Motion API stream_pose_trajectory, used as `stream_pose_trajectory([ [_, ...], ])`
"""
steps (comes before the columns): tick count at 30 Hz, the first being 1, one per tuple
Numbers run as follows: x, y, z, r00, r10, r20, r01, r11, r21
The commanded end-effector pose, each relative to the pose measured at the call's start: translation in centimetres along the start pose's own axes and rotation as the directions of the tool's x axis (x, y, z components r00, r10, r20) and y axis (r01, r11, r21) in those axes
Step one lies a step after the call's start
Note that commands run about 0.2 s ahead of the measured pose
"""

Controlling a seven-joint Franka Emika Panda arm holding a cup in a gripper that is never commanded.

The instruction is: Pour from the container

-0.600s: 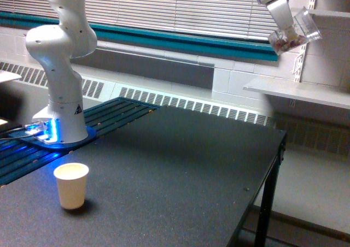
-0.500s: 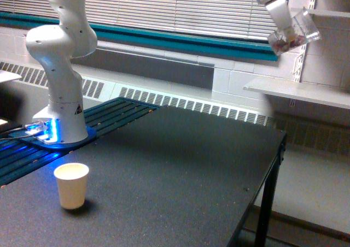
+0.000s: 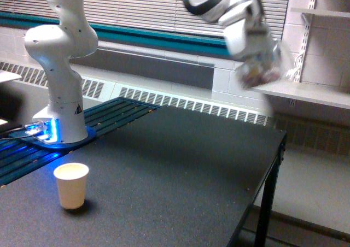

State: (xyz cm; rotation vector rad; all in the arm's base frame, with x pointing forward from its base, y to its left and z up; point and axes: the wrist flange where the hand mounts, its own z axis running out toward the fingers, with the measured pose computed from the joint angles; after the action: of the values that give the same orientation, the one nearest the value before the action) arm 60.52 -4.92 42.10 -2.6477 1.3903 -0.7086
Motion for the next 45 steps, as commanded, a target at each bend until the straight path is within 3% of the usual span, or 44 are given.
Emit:
stream_pose_trajectory([
  [1,2.3,8.1,5.0,0.994,0.107,-0.021,-0.109,0.985,-0.137],
  [7,3.4,16.2,7.9,0.993,0.11,-0.037,-0.116,0.959,-0.258],
  [15,1.1,23.3,10.6,0.999,0.041,0.007,-0.035,0.931,-0.364],
  [24,4.8,25.7,10.1,0.996,-0.059,-0.066,0.03,0.927,-0.375],
  [33,7.1,27.4,9.5,0.978,-0.175,-0.116,0.117,0.914,-0.387],
  [39,7.5,29.3,8.9,0.964,-0.23,-0.133,0.161,0.903,-0.398],
  [45,6.4,31.5,9.1,0.963,-0.234,-0.135,0.164,0.903,-0.397],
])
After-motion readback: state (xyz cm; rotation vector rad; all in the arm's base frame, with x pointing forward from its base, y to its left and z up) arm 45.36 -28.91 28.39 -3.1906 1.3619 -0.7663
